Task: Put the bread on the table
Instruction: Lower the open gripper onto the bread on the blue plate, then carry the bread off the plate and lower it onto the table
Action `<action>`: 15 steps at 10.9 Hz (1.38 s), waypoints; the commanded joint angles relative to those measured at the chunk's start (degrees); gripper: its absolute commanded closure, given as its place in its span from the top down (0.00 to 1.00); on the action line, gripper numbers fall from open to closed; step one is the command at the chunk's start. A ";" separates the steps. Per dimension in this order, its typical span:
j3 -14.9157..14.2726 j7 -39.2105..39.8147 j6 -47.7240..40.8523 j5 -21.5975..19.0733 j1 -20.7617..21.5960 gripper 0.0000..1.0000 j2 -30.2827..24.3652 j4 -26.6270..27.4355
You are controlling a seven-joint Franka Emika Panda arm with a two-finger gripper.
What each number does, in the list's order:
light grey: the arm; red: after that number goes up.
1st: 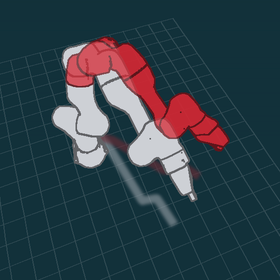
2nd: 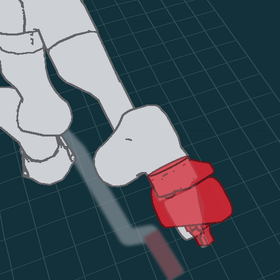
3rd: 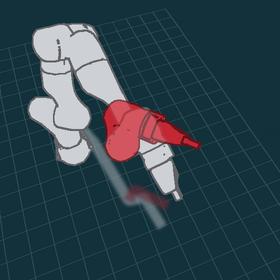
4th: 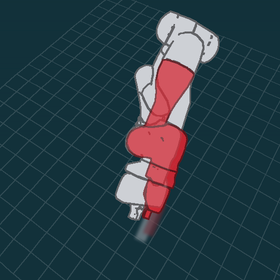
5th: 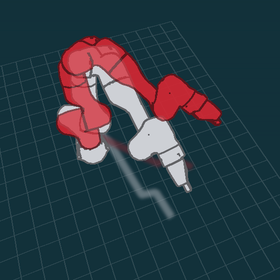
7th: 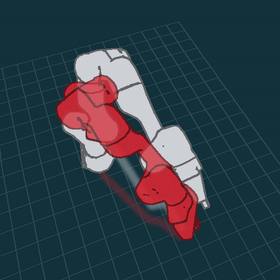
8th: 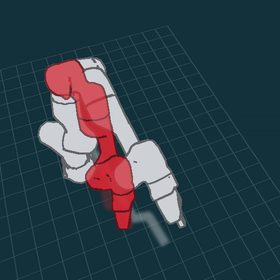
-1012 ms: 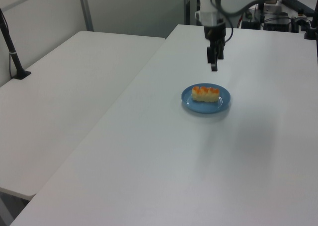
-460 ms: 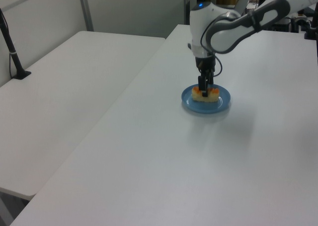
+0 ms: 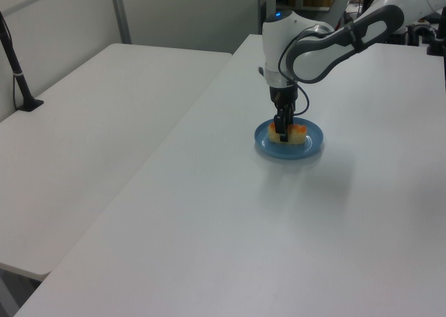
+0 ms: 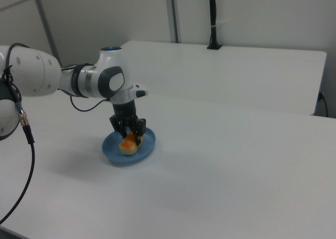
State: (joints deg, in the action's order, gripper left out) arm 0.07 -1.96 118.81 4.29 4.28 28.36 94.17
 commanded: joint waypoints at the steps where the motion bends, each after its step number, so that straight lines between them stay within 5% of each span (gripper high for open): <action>1: -0.43 -0.94 0.46 0.81 0.47 0.28 -1.81 -0.04; 6: -2.88 8.71 -5.00 2.03 -5.23 0.29 -3.49 -3.64; 11: -2.97 12.51 5.18 5.20 -12.45 0.31 1.95 -3.38; 12: -2.97 12.34 6.60 5.38 -12.89 0.41 2.75 -3.38; 14: -2.97 11.81 6.70 5.03 -12.99 1.00 2.58 -3.46; 15: -2.97 11.37 6.52 4.68 -12.81 1.00 2.14 -3.55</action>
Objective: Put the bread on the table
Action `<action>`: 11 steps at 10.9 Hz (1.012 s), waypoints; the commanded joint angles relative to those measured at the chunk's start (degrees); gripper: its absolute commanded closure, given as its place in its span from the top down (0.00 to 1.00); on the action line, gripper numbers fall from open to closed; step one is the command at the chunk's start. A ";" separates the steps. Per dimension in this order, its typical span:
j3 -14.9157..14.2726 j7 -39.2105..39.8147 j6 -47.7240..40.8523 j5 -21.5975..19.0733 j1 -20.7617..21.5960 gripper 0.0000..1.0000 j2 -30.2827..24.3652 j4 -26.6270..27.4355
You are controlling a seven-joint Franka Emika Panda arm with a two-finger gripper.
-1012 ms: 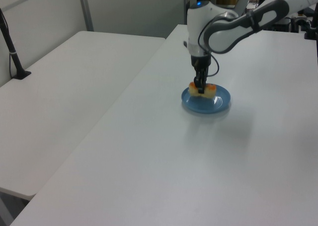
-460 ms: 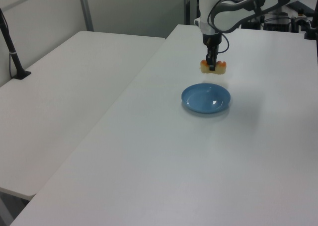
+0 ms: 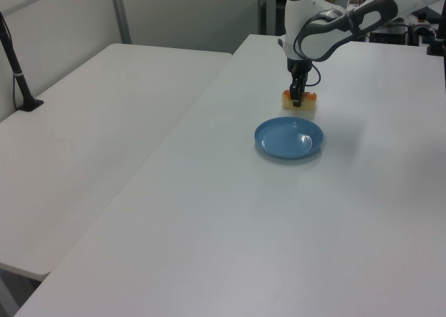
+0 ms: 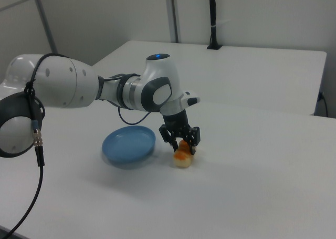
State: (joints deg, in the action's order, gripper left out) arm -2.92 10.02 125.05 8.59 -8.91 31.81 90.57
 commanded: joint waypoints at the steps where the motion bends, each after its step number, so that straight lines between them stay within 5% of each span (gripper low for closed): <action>1: 0.45 -2.27 -0.06 0.28 0.82 1.00 -2.71 -0.04; 6: 0.90 -14.84 -14.79 -1.72 10.29 1.00 -14.73 -0.04; 11: 0.81 -16.35 -28.77 -4.64 15.41 1.00 -26.25 1.27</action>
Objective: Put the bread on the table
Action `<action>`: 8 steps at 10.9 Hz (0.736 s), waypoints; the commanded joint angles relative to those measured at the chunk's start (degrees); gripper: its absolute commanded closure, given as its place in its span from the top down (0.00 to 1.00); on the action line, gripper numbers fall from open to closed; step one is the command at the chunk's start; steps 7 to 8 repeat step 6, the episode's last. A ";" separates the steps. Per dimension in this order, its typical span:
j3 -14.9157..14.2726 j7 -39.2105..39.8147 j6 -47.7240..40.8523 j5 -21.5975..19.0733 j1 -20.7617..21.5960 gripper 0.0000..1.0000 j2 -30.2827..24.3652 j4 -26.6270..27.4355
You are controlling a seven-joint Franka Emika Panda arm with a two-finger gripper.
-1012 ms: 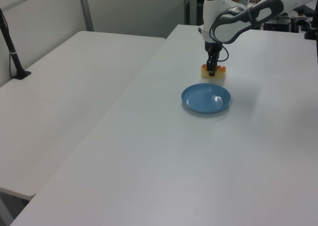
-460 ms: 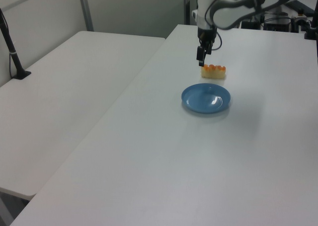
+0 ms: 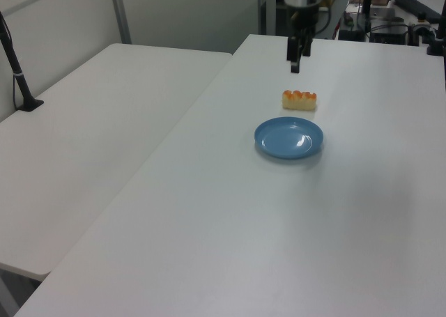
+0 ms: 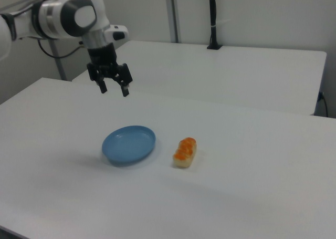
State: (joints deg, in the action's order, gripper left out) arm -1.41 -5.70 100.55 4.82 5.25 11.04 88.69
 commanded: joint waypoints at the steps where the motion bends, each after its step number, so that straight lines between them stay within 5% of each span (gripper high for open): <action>1: -0.78 -0.54 -7.18 -0.86 0.73 1.00 -8.20 3.42; 8: -1.49 0.43 -7.65 -0.86 -0.41 1.00 -10.95 4.65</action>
